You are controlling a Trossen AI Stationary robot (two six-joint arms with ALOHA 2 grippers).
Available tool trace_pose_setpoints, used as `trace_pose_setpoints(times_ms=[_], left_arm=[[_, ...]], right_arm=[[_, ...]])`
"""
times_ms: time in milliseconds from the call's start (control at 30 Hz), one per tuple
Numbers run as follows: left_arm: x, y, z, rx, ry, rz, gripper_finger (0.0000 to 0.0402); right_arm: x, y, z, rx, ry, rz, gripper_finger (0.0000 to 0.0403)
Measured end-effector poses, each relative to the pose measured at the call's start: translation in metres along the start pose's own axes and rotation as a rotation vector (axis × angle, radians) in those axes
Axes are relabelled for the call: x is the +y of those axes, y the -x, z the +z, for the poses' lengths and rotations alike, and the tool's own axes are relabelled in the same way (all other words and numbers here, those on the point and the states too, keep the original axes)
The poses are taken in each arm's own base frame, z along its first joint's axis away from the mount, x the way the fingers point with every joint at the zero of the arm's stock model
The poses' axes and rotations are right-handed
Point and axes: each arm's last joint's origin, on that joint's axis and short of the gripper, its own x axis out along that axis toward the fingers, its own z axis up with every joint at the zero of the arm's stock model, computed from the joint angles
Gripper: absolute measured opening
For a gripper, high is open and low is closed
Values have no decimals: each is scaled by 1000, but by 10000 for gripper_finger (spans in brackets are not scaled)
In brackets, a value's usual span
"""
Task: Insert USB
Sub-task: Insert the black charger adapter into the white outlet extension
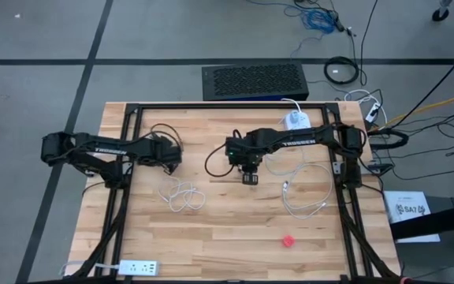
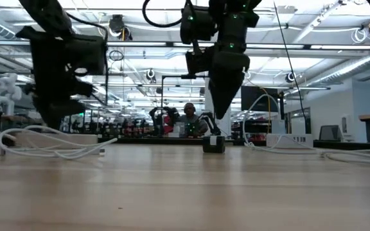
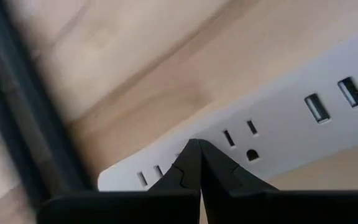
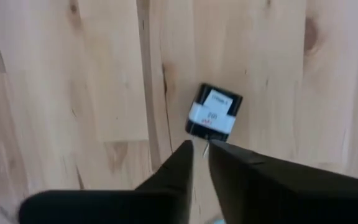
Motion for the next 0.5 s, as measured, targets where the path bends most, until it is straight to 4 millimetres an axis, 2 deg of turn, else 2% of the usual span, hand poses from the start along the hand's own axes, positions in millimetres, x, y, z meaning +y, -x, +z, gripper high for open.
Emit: trace_pose_setpoints(times_ms=[133,333,400,500], left_arm=[[-11,1,11,-89,1,-138,2],[-26,4,25,-193,-6,-315,2],[-31,2,29,-218,-11,-340,2],[-39,-3,34,-242,-19,-359,2]], right_arm=[[2,0,-2,26,6,2,8],[13,10,-8,40,32,7,3],[17,15,-5,-4,38,7,1],[22,21,10,-182,24,11,2]])
